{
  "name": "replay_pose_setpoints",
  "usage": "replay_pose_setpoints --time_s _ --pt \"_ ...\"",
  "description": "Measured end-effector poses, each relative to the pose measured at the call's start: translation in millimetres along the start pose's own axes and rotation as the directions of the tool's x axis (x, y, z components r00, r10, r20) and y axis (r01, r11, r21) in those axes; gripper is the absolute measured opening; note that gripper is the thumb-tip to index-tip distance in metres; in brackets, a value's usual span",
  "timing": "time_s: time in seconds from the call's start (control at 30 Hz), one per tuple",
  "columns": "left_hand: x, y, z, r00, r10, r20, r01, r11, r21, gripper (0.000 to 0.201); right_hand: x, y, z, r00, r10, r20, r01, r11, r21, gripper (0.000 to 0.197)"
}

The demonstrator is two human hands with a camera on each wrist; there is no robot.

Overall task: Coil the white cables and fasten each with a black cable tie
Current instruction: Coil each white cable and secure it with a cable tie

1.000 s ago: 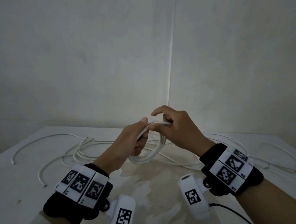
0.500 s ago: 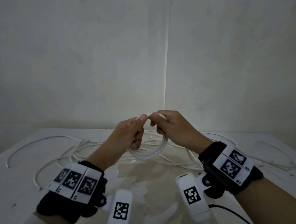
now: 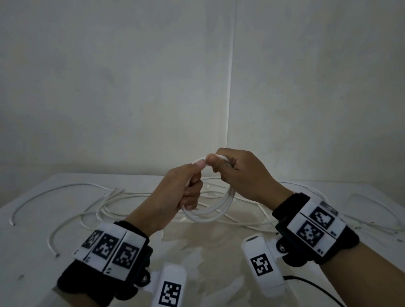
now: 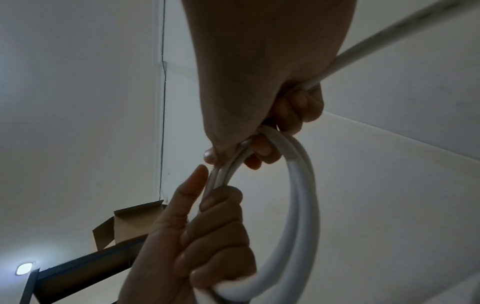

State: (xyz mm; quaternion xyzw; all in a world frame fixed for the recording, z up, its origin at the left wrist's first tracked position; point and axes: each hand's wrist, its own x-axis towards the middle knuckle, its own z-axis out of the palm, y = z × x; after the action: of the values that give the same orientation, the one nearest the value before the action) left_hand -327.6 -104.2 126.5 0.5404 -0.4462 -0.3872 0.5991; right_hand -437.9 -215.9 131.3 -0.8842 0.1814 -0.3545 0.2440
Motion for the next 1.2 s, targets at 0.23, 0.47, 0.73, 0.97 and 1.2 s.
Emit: replay_pose_setpoints --time_s 0.23,0.47,0.73,0.97,1.2 --pt "0 3 2 1.000 0.026 -0.006 -0.026 0.998 0.052 0.039 2 -3 -2 1.000 0.002 0.001 -0.002 0.993 0.116 0.035" --pt "-1 6 3 0.999 0.052 0.009 -0.052 0.998 0.037 0.040 5 -5 -5 0.997 0.052 -0.063 -0.036 0.972 0.234 0.041" --pt "3 3 -1 0.998 0.060 0.007 -0.060 0.998 -0.023 0.039 0 -11 -4 0.995 0.099 0.024 -0.100 0.902 0.420 0.041" --pt "0 -2 -2 0.999 0.036 0.034 -0.033 0.996 -0.086 0.041 -3 -9 1 0.999 0.051 -0.018 -0.039 0.913 0.407 0.030" --pt "7 4 7 0.988 0.014 -0.153 -0.034 0.992 -0.126 0.047 -1 -14 3 0.997 0.049 -0.059 -0.014 0.872 0.490 0.030"
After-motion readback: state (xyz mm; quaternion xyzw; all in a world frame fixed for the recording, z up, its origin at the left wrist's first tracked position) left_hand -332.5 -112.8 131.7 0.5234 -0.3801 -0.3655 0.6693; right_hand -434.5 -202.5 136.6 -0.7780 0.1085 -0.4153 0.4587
